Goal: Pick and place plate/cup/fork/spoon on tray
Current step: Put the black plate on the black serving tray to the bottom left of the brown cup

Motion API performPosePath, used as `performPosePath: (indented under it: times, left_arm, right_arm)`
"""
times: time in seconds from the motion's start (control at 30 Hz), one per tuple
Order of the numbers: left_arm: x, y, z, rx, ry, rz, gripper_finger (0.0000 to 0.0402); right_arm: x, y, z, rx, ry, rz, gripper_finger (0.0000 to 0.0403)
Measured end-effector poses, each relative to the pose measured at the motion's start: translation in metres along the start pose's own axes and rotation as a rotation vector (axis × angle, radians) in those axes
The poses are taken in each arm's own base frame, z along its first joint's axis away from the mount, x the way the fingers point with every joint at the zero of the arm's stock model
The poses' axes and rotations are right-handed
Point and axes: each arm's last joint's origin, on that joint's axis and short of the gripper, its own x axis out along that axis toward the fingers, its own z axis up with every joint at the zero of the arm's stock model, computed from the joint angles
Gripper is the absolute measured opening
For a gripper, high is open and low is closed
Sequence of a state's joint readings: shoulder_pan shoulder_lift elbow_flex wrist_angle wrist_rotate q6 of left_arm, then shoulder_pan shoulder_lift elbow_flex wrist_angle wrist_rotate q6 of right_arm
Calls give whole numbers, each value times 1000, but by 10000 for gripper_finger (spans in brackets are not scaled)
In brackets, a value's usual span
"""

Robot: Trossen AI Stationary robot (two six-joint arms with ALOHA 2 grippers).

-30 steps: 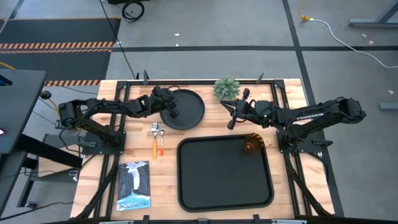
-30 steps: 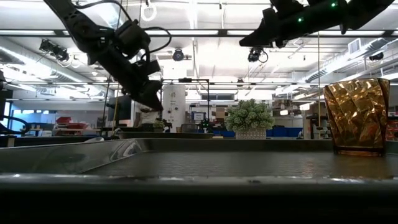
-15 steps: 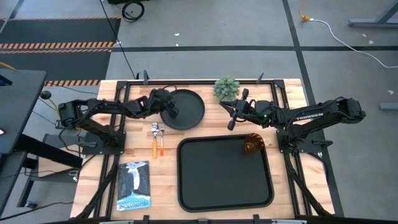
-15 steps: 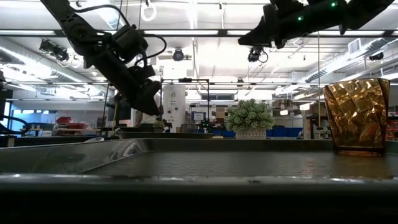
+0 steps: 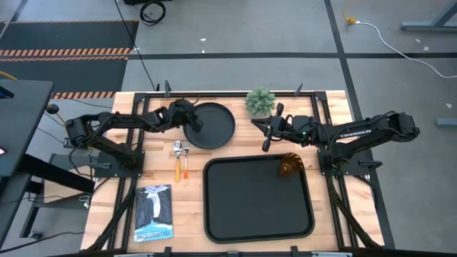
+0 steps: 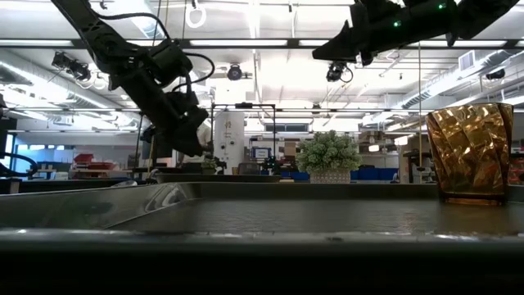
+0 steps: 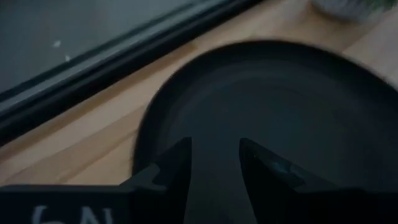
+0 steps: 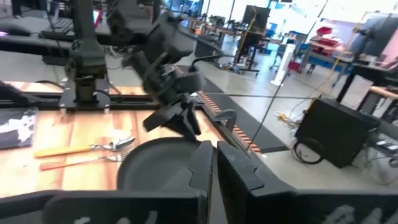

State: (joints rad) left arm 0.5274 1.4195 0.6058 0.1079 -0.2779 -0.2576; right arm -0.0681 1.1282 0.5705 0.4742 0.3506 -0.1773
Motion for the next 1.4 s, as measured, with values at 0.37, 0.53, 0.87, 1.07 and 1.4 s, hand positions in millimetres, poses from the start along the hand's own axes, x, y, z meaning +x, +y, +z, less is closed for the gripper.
performPosePath:
  times: [0.37, 0.53, 0.87, 1.07, 1.4]
  left_arm:
    - [0, 35, 13, -102, 98, -17, 144]
    - [6, 47, 10, -178, 141, -11, 144]
    - [5, 66, 14, -261, 281, -69, 144]
    - [6, 69, 15, -224, 293, -66, 165]
    - [29, 70, -2, -233, 411, -126, 190]
  right_arm:
    - [0, 1, -2, 17, 13, 15, 29]
    - [6, 5, -9, -28, 40, 33, 29]
    - [20, 13, -23, -88, 63, 84, 29]
    - [22, 15, -23, -86, 42, 123, 29]
    - [22, 16, -21, -82, 15, 147, 29]
